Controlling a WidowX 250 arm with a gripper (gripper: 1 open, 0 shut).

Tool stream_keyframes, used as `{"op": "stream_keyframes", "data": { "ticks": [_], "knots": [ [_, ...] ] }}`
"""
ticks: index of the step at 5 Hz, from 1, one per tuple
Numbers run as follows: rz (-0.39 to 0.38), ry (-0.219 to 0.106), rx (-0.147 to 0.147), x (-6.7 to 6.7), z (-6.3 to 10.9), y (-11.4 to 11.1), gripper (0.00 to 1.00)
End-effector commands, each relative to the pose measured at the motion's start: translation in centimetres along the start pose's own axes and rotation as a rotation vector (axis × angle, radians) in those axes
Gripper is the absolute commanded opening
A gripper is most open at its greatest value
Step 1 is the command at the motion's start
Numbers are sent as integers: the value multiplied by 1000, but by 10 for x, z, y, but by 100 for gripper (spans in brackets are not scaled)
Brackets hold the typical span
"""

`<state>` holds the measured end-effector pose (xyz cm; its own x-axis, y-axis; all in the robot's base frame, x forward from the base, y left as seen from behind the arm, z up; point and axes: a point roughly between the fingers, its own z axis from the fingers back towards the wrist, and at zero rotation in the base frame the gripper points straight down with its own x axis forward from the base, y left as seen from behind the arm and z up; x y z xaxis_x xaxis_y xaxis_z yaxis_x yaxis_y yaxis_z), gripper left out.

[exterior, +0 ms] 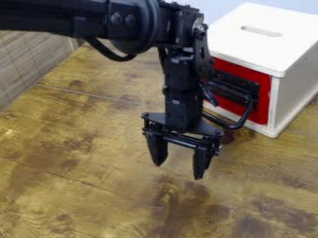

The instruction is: Close the drawer

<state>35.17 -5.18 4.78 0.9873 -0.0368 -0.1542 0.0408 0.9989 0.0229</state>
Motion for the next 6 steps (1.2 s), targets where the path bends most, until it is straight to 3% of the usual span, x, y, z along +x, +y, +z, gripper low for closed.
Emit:
{"op": "stream_keyframes", "data": {
  "ticks": [1,2,3,5,6],
  "knots": [
    [-54,-66,13,8,22,-4,100],
    [-92,-55,22,7,20,-5,0],
    [-58,-43,18,12,22,3,100],
    [15,-36,4,26,24,19,100],
    [2,-31,5,29,24,28,100]
  ]
}}
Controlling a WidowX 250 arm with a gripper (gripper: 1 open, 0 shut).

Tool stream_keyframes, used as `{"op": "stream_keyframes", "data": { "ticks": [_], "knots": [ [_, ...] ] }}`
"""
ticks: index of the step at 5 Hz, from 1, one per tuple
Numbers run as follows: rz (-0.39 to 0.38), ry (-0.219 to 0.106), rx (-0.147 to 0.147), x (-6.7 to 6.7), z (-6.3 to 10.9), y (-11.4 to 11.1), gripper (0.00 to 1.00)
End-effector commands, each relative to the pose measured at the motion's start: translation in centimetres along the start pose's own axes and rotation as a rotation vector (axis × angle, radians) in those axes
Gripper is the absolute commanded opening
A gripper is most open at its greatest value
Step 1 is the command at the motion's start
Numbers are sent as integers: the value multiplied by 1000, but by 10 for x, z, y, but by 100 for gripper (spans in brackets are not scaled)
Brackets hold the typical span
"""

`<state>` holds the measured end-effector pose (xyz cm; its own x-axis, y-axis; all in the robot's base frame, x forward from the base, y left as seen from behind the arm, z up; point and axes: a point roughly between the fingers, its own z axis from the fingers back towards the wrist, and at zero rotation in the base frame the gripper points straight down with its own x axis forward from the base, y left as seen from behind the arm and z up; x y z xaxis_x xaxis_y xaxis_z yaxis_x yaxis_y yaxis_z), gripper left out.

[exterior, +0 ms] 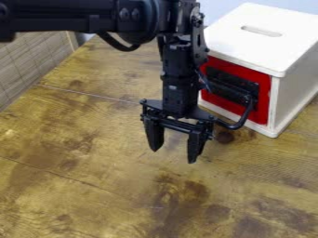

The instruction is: Close the drawer

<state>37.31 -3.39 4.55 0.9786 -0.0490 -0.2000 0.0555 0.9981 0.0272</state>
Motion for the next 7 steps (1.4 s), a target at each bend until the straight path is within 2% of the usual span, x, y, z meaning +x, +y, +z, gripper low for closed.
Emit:
{"op": "stream_keyframes", "data": {
  "ticks": [1,3,6,7],
  "knots": [
    [3,-66,1,8,25,18,100],
    [42,-41,-15,20,30,18,100],
    [-135,-10,-2,16,28,-21,100],
    [-163,-9,-8,17,27,-30,100]
  ]
}}
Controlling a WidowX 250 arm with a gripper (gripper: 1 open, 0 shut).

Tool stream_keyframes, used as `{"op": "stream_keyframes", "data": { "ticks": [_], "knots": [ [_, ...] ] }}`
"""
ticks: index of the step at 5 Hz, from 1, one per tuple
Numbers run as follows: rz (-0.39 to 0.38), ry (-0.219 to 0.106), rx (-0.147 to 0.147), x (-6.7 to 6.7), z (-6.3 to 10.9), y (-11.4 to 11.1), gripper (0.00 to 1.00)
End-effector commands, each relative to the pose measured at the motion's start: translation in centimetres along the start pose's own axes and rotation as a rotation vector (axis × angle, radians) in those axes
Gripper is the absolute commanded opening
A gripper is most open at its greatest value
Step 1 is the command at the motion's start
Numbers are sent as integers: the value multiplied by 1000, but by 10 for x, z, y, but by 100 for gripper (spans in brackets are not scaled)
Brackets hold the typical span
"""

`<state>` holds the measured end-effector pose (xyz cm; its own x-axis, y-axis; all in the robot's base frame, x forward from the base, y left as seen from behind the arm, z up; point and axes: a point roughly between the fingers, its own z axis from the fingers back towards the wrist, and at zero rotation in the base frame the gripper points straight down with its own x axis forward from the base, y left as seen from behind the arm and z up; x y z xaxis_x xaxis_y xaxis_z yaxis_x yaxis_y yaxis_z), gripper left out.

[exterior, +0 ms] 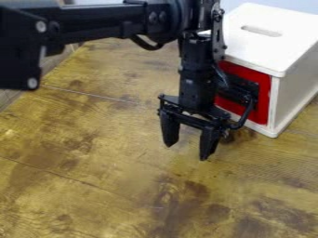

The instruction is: Close the drawer

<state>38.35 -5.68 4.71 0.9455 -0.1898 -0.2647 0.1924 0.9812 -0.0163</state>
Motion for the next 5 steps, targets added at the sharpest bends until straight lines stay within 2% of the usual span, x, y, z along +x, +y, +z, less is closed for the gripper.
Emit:
{"op": "stream_keyframes", "data": {
  "ticks": [1,2,3,4,5],
  "knots": [
    [-41,-75,-2,9,24,-15,100],
    [8,-80,-12,0,25,-15,100],
    [-41,-130,-5,-5,47,-17,100],
    [-96,-175,17,-11,66,-22,100],
    [-136,-192,22,-13,83,-22,100]
  ]
}}
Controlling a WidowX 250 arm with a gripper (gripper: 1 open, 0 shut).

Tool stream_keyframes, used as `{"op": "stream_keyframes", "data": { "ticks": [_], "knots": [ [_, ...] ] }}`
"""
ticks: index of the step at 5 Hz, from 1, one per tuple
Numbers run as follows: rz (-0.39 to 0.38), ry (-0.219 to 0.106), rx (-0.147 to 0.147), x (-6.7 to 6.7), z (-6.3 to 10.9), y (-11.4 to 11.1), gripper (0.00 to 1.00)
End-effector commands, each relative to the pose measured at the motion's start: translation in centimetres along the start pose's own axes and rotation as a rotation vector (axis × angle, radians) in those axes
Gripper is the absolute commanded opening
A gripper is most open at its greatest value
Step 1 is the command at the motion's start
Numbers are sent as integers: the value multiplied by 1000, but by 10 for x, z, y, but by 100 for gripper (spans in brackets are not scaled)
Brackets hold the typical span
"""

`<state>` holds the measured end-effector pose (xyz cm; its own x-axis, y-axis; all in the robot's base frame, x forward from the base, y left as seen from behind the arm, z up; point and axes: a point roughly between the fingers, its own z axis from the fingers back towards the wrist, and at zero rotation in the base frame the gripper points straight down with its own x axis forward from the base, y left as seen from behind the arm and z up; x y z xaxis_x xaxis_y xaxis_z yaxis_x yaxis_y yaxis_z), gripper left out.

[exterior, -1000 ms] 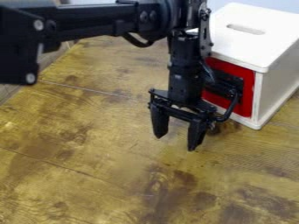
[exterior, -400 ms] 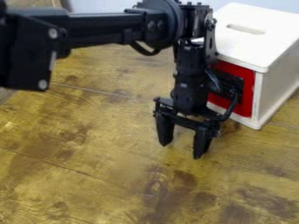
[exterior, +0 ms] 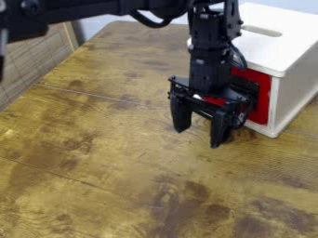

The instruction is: Close the drawer

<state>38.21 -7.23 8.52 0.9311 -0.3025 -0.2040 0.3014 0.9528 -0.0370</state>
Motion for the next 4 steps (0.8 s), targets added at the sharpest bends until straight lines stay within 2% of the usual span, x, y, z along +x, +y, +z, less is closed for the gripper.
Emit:
{"op": "stream_keyframes", "data": {
  "ticks": [1,2,3,4],
  "knots": [
    [-57,-160,30,-5,68,-6,100],
    [-90,-214,16,-10,96,-4,100],
    [-92,-246,8,-10,101,-4,100],
    [-112,-264,22,-9,96,-5,100]
  ]
}}
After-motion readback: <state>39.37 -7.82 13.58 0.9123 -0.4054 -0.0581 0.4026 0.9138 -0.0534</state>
